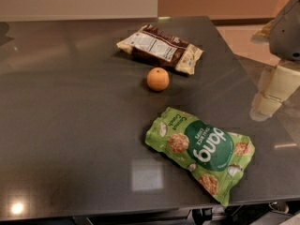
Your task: Pick orange
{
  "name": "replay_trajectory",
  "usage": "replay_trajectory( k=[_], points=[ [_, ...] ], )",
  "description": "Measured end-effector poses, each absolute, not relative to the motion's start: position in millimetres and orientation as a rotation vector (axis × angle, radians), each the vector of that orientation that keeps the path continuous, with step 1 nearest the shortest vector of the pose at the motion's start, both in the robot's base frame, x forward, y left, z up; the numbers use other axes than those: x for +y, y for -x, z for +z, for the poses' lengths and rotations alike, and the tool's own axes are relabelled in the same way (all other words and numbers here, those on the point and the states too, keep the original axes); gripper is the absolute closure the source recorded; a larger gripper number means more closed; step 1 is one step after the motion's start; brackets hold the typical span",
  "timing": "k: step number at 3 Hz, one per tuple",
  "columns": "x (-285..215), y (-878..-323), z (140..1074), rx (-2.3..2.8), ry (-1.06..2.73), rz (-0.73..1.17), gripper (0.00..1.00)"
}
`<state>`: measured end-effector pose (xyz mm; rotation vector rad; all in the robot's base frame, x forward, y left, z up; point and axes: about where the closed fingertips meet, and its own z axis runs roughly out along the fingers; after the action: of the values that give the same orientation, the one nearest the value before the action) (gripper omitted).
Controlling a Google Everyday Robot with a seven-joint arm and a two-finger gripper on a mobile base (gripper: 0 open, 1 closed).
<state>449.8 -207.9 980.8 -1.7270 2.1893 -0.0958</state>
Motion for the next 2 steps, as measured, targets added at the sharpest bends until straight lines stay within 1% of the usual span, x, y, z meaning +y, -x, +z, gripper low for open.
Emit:
replay_trajectory(
  k=[2],
  points=[
    [-151, -504, 960, 2.068, 1.776, 0.011, 0.0]
  ],
)
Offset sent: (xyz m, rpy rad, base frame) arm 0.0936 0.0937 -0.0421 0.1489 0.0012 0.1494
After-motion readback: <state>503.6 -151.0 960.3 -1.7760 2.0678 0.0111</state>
